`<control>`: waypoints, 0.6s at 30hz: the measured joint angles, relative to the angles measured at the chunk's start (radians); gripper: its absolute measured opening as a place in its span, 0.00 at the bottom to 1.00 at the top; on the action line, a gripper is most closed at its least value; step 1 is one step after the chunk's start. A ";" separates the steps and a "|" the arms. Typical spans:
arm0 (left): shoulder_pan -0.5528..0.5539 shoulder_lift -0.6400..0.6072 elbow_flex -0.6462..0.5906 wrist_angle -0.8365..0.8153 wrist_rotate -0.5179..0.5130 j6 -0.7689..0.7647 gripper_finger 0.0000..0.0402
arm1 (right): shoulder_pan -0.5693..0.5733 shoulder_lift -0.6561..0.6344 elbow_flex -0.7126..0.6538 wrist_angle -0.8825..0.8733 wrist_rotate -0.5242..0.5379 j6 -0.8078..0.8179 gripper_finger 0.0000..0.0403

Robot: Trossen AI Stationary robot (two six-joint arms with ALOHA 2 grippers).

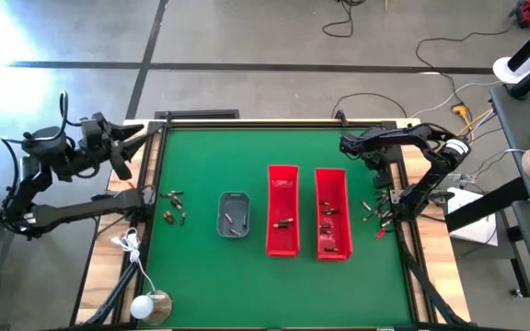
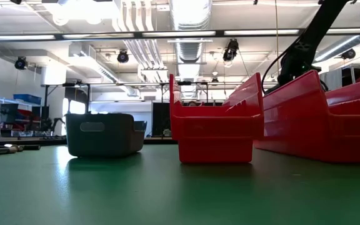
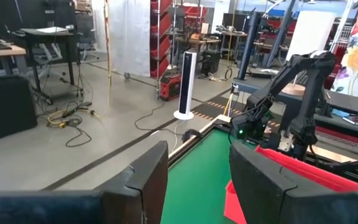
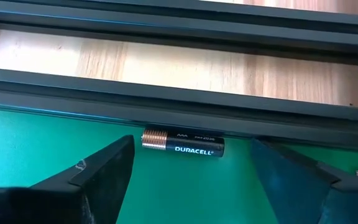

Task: Sort batteries
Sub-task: Put the small black battery into the right red bin

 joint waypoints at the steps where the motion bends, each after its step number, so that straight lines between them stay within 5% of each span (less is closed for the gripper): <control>1: 0.000 -0.002 -0.005 0.000 0.000 -0.002 0.38 | 0.002 0.001 -0.001 0.000 0.003 0.000 0.76; 18: 0.000 -0.014 -0.033 0.000 -0.023 -0.030 0.38 | 0.082 0.037 -0.054 0.013 0.063 0.019 0.76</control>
